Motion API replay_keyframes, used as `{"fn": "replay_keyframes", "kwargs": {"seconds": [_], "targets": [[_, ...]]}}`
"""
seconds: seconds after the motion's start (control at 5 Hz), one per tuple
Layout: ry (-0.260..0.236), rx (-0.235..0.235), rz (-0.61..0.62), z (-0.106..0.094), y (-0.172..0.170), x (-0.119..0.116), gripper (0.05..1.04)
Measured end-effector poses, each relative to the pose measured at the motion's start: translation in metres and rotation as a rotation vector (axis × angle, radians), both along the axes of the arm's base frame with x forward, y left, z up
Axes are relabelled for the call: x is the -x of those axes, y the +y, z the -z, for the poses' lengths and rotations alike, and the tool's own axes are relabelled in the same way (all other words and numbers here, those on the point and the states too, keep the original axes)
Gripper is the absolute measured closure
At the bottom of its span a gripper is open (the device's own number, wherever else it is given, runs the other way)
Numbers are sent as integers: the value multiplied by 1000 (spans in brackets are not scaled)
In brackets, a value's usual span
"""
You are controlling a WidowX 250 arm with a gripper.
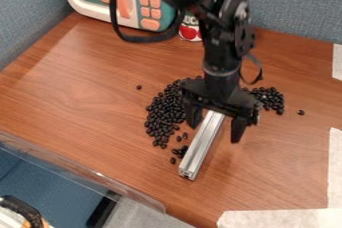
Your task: Sweep into pile
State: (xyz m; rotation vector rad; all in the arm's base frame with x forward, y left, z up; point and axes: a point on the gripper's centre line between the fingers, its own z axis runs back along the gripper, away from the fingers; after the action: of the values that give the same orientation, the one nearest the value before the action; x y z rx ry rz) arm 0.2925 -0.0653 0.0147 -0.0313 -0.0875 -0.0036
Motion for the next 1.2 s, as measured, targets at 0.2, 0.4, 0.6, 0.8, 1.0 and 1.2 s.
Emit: {"fn": "replay_keyframes", "kwargs": {"seconds": [0.2, 0.4, 0.6, 0.8, 1.0, 1.2], "targets": [[15, -18, 9, 11, 2, 0, 83], [37, -31, 7, 15, 4, 4, 83], [47, -37, 7, 17, 5, 5, 133], [53, -32, 5, 18, 3, 6, 419], [68, -33, 9, 19, 2, 7, 687], [94, -37, 21, 19, -3, 13, 703]]}}
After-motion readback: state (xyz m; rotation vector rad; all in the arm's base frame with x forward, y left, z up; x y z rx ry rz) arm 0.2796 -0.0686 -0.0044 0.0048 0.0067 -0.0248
